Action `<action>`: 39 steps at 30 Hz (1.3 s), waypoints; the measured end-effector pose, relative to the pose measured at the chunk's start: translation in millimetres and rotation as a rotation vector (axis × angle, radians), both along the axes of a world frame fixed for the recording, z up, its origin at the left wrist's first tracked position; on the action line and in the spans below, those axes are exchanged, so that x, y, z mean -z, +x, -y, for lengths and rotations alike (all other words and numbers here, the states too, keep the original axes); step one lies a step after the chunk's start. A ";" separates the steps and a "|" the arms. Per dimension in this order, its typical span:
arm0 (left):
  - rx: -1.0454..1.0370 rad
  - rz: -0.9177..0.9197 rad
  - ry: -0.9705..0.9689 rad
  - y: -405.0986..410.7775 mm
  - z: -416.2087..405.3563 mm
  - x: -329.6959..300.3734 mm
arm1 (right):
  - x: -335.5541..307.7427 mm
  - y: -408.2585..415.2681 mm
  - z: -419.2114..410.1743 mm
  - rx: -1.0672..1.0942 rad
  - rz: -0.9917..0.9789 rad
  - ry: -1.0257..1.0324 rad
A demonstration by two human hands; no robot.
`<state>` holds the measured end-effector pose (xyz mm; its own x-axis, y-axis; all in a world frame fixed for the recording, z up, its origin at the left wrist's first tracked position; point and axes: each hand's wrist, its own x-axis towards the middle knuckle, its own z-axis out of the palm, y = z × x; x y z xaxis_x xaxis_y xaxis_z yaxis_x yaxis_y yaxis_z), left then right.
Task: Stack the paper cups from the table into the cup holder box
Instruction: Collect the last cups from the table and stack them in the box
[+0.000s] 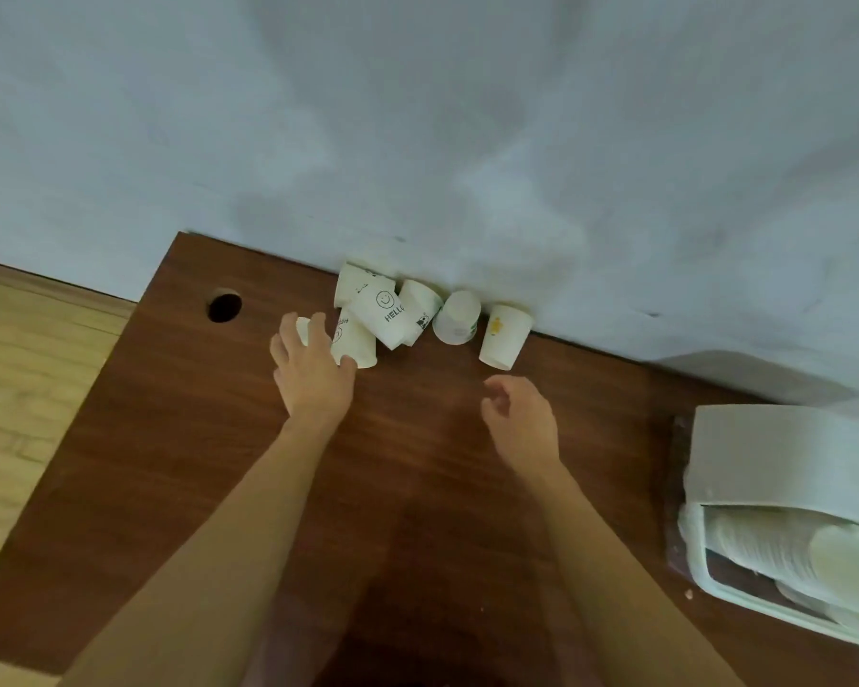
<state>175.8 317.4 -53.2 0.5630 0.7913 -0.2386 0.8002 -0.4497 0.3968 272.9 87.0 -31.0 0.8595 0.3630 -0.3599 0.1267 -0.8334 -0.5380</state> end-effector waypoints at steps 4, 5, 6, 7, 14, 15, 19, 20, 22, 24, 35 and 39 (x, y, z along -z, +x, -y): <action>-0.016 0.012 0.016 8.4 -16.0 15.0 | 20.8 27.0 -16.8 0.036 0.049 -0.015; -0.045 0.033 0.020 9.9 -20.7 17.1 | 24.3 33.9 -20.0 0.043 0.056 -0.028; -0.081 0.055 0.026 11.2 -25.7 18.4 | 27.3 40.8 -23.5 0.045 0.066 -0.039; -0.111 0.074 0.030 12.5 -30.3 18.9 | 29.5 47.6 -26.8 0.050 0.073 -0.049; -0.076 0.009 -0.071 8.2 -39.4 20.5 | 44.5 75.4 -50.3 0.121 0.012 -0.126; -0.062 -0.005 -0.088 6.4 -38.0 18.6 | 45.6 74.6 -52.1 0.135 0.021 -0.136; -0.003 -0.084 -0.178 1.4 -28.5 9.8 | 45.0 67.5 -48.9 0.175 0.026 -0.147; 0.002 -0.100 -0.202 0.5 -25.2 7.5 | 44.0 65.3 -46.1 0.191 0.006 -0.139; 0.008 -0.132 -0.243 -1.2 -17.1 3.5 | 43.2 58.8 -39.0 0.214 -0.039 -0.124; 0.016 -0.164 -0.282 -3.8 -7.3 -0.7 | 41.6 49.7 -32.1 0.238 -0.070 -0.104; 0.101 -0.240 -0.569 -17.8 24.7 -5.1 | 36.7 45.6 -26.8 0.570 -0.201 0.173; -0.016 -0.154 -0.821 -11.9 34.3 -5.3 | 37.5 42.8 -17.3 0.563 -0.264 0.191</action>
